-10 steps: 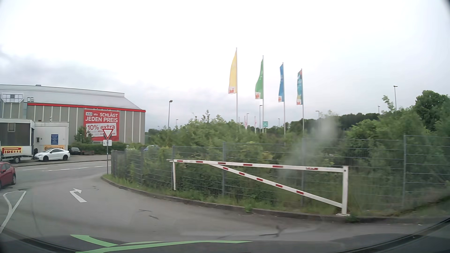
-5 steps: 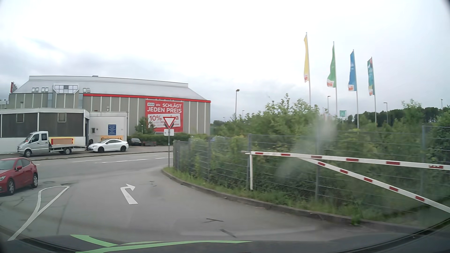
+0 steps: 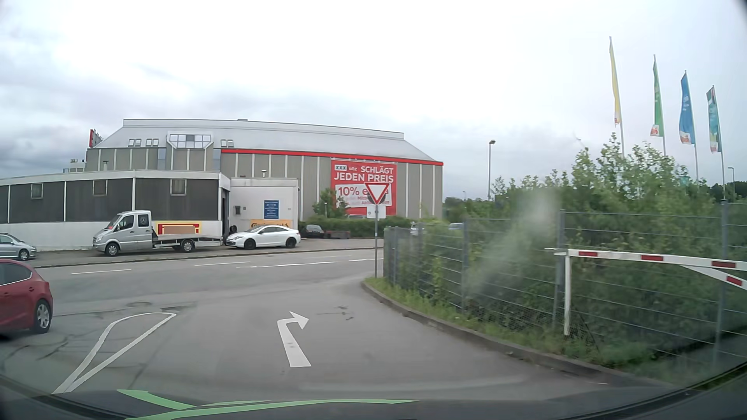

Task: Follow the waypoints while adhering to traffic rules and regulations

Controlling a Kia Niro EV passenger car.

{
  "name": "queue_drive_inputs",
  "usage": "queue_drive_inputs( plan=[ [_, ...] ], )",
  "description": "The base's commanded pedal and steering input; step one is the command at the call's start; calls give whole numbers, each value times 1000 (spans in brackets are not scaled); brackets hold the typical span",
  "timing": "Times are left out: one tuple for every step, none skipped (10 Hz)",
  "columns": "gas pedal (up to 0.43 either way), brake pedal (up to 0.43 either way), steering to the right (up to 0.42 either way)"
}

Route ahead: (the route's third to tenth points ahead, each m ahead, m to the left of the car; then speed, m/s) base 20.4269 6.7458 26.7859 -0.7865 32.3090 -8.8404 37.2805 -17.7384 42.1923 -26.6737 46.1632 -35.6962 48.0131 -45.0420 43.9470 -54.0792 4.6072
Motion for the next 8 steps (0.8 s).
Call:
queue_drive_inputs(
  plan=[
    [0, 0, -236],
    [0, 0, -216],
    [0, 0, -199],
    [0, 30, -183],
    [0, 67, -173],
    [0, 98, -163],
    [0, 116, -154],
    [0, 134, -140]
  ],
)
